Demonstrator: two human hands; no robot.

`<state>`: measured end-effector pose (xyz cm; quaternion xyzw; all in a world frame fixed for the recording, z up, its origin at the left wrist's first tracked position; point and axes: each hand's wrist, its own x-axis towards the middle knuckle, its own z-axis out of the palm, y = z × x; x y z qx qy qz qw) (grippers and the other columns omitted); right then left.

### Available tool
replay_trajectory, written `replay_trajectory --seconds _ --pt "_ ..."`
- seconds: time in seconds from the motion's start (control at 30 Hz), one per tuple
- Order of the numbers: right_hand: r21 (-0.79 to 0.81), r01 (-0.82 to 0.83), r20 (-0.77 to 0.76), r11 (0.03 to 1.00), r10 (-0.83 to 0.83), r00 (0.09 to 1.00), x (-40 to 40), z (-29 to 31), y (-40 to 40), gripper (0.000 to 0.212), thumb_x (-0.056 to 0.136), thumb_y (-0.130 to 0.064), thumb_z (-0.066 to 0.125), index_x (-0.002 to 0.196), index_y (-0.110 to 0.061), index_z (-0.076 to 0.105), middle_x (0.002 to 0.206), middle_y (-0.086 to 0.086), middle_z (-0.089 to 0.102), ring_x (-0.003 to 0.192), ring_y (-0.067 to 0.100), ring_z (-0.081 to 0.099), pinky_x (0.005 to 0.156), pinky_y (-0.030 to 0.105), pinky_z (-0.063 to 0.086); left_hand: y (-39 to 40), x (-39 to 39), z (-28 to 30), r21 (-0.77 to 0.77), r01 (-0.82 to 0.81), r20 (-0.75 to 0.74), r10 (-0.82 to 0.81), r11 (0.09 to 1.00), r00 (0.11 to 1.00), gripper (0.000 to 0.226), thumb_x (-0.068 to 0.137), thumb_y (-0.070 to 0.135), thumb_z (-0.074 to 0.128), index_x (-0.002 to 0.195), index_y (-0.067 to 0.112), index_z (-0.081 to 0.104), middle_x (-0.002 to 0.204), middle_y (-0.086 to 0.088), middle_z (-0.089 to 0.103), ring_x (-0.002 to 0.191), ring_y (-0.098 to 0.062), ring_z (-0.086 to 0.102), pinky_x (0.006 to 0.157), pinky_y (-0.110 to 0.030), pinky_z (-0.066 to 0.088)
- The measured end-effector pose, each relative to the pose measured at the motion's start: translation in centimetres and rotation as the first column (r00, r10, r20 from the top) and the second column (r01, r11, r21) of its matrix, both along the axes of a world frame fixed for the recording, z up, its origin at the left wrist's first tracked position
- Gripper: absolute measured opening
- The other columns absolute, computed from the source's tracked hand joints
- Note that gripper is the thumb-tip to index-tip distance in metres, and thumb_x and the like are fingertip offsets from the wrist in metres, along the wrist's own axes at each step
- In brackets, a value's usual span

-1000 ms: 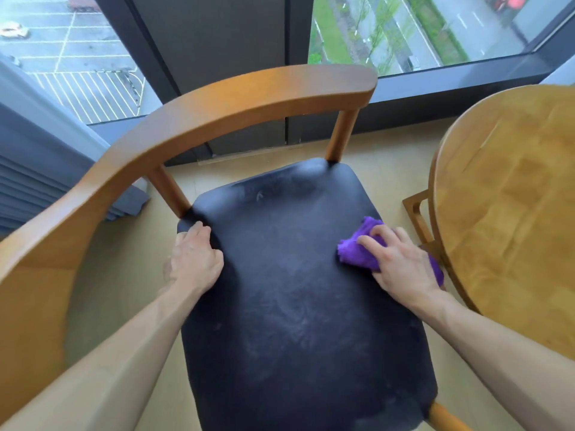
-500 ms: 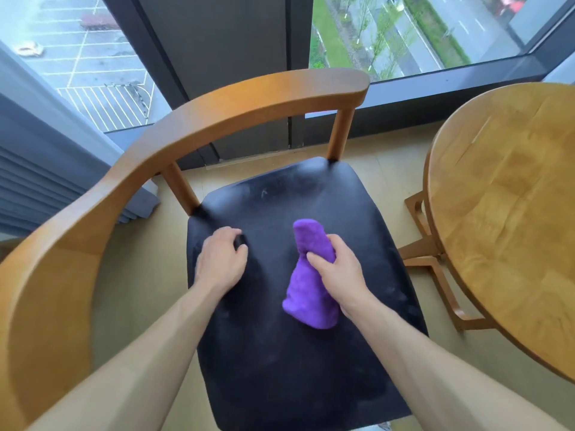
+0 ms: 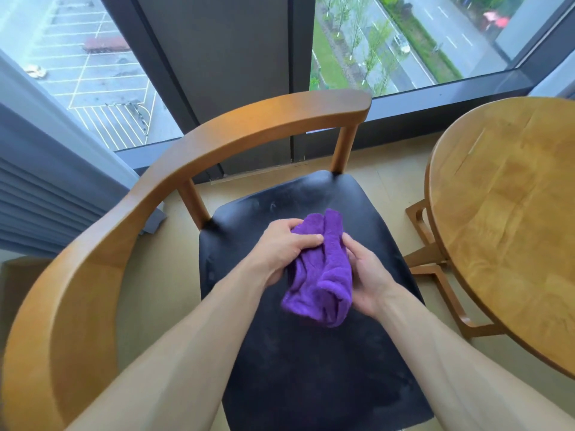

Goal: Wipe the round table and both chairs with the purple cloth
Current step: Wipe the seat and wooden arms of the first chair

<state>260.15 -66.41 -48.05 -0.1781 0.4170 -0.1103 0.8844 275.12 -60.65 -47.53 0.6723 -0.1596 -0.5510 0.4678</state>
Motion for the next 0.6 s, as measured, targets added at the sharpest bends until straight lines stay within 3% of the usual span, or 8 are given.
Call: replay_trajectory --seconds 0.1,0.2,0.3,0.47,0.6 --pt "-0.129 -0.111 -0.059 0.985 0.104 0.993 -0.1 1.1 0.1 0.053 0.101 -0.052 0.043 0.129 -0.012 0.064 0.125 0.015 0.068 0.117 0.030 0.065 0.105 0.047 0.048 -0.5 0.2 1.2 -0.014 0.006 0.134 -0.004 1.000 0.991 0.018 0.079 0.005 0.074 0.096 0.009 0.071 0.084 -0.007 0.071 0.078 -0.020 0.067 0.080 -0.040 0.056" --pt "-0.265 -0.165 -0.135 0.950 0.133 0.982 -0.6 1.2 0.2 0.036 0.097 -0.028 0.061 0.128 -0.009 0.063 0.119 0.014 0.071 0.112 0.030 0.068 0.103 0.050 0.049 -0.6 0.9 2.2 -0.029 0.010 0.136 -0.006 1.000 0.991 0.016 0.079 0.002 0.067 0.089 0.015 0.066 0.082 -0.005 0.067 0.075 -0.019 0.064 0.072 -0.038 0.053" --pt "-0.359 -0.153 -0.309 0.921 0.038 0.950 -1.5 1.0 -0.1 0.023 0.093 -0.014 0.066 0.115 -0.006 0.069 0.109 0.013 0.075 0.105 0.032 0.070 0.100 0.055 0.050 -0.4 2.2 2.8 0.034 0.025 0.130 -0.029 0.999 0.991 0.017 0.074 0.004 0.062 0.084 0.018 0.064 0.080 -0.004 0.065 0.077 -0.021 0.062 0.072 -0.036 0.048" --pt "-0.406 -0.084 -0.226 0.910 -0.011 0.974 -3.9 2.6 -0.6 0.021 0.099 -0.011 0.056 0.115 -0.012 0.069 0.110 0.010 0.075 0.096 0.022 0.072 0.082 0.035 0.059 0.3 2.1 4.4 0.095 0.056 0.082 -0.064 0.994 0.995 0.026 0.056 0.013 0.064 0.082 0.016 0.069 0.083 -0.010 0.067 0.078 -0.027 0.062 0.065 -0.034 0.045" --pt "-0.467 -0.060 -0.199 0.882 -0.039 0.979 -5.4 4.0 -0.7 0.020 0.100 -0.012 0.056 0.114 -0.018 0.067 0.106 0.005 0.076 0.094 0.019 0.073 0.076 0.032 0.059 0.9 0.4 6.4 0.029 0.082 0.124 -0.085 0.996 0.989 0.022 0.069 0.001 0.065 0.088 0.012 0.071 0.083 -0.010 0.068 0.078 -0.026 0.064 0.065 -0.031 0.048"
